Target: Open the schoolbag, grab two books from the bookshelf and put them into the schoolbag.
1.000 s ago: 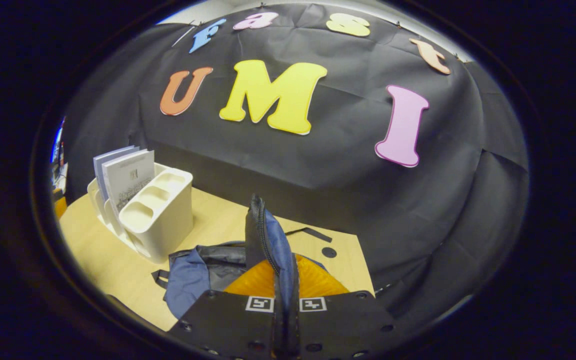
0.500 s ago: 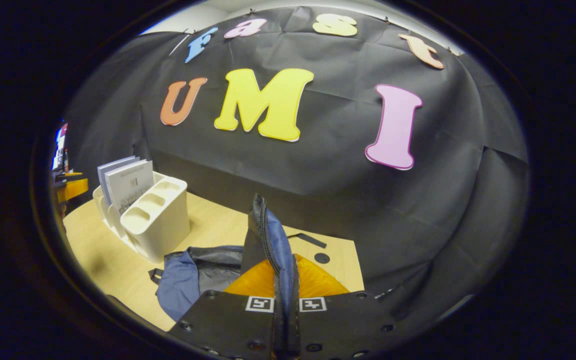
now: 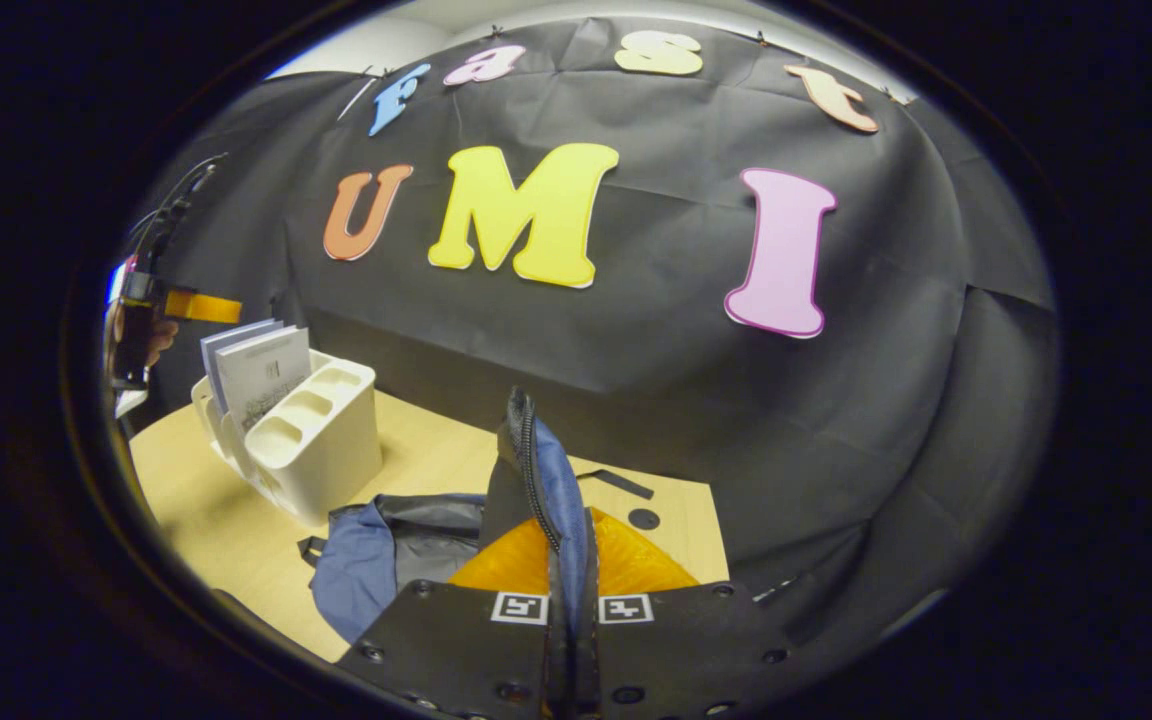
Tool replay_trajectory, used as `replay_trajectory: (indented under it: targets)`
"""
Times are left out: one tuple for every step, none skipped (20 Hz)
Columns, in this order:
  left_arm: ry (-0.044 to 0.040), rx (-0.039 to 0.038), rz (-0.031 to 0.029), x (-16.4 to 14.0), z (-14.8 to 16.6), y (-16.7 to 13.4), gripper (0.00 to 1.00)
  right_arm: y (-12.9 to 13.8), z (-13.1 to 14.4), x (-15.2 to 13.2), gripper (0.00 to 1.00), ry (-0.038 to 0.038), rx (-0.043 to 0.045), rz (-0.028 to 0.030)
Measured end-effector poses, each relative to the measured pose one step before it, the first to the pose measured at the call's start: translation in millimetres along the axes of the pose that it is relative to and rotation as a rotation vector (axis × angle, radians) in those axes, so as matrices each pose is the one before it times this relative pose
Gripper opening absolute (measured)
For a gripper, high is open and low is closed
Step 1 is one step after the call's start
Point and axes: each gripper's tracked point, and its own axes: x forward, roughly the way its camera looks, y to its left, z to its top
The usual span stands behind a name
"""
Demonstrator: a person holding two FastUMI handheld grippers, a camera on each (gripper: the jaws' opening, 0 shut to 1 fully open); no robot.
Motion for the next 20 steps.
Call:
replay_trajectory:
  targets:
    - [0.02748,-0.00844,-0.00275,6.66,2.85,1.33,0.98,-0.64,-2.35,-2.01,0.04,-0.00209,0.00133,0.00464]
    - [0.02984,-0.00795,-0.00323,7.65,0.82,1.0,0.98,-1.96,-0.87,-0.41,0.04,-0.00206,0.00501,0.00189]
    - [0.02459,0.00079,-0.00352,6.72,2.01,-0.45,0.98,-0.85,-1.96,-0.75,0.04,0.00095,0.00546,0.00303]
    - [0.02556,0.00446,-0.00108,7.89,1.04,1.93,0.98,0.08,-0.54,-0.63,0.04,-0.00137,0.00263,0.00315]
    - [0.03088,0.01025,0.00905,8.27,-1.99,3.08,0.98,-1.24,-1.12,-0.22,0.03,-0.00149,0.00232,0.0017]
    - [0.03329,0.01385,0.00352,8.86,-2.37,0.42,0.98,-0.78,-0.95,-0.09,0.03,0.00074,0.00085,0.00082]
    - [0.03358,0.01374,0.01628,6.78,-3.34,3.2,0.97,1.02,-1.2,-0.56,0.04,0.0001,-0.00277,0.00181]
    - [0.03891,0.02274,0.00611,6.94,-4.11,0.96,0.97,0.45,-0.33,-0.2,0.04,-0.0022,-0.00427,0.00261]
    - [0.03786,0.02316,0.00931,6.53,-5.23,0.37,0.96,1.19,-1.88,-1.37,0.04,-0.00105,-0.00473,0.00174]
    - [0.03776,0.01969,0.02925,7.08,-5.14,1.41,0.96,0.64,-0.41,-0.67,0.04,-0.00188,-0.00184,0.00279]
    - [0.03433,0.01507,0.00249,7.2,-4.41,-2.39,0.94,0.8,-1.34,0.02,0.04,-0.00126,-0.00472,0.00408]
    - [0.03901,0.01868,-0.01195,7.63,-5.21,-2.81,0.92,-0.09,-0.5,0.78,0.04,-0.0028,-0.00106,0.00305]
    - [0.03752,0.01827,0.00709,6.55,-3.47,0.16,0.92,0.41,-1.17,0.48,0.04,0.00078,0.0011,0.00164]
    - [0.03454,0.02648,-0.00346,7.77,-2.34,-0.37,0.9,0.28,-1.46,0.74,0.04,0.00031,0.00007,0.00368]
    - [0.04518,0.00481,0.00802,6.8,-5.72,0.97,0.87,0.0,-0.82,0.06,0.04,-0.00289,0.00069,0.00379]
    - [0.03287,-0.01354,-0.00376,8.92,-3.25,-0.85,0.84,0.06,-1.41,0.32,0.04,-0.00246,-0.00069,0.0]
    - [0.04704,-0.01307,-0.00717,4.0,-5.72,-1.33,0.82,0.04,-3.59,-0.15,0.04,-0.0015,-0.00191,0.00147]
    - [0.03413,-0.0056,0.00114,3.02,-3.32,-0.3,0.82,0.38,-2.56,-0.09,0.04,-0.00264,0.00092,0.00372]
    - [0.02601,0.00689,0.00626,2.28,-2.78,1.05,0.8,2.25,-2.74,-0.17,0.04,-0.00276,0.00254,0.00428]
    - [0.02778,0.00901,-0.00423,2.86,-3.86,-0.07,0.78,0.3,0.27,-0.46,0.04,-0.00527,0.00448,0.00359]
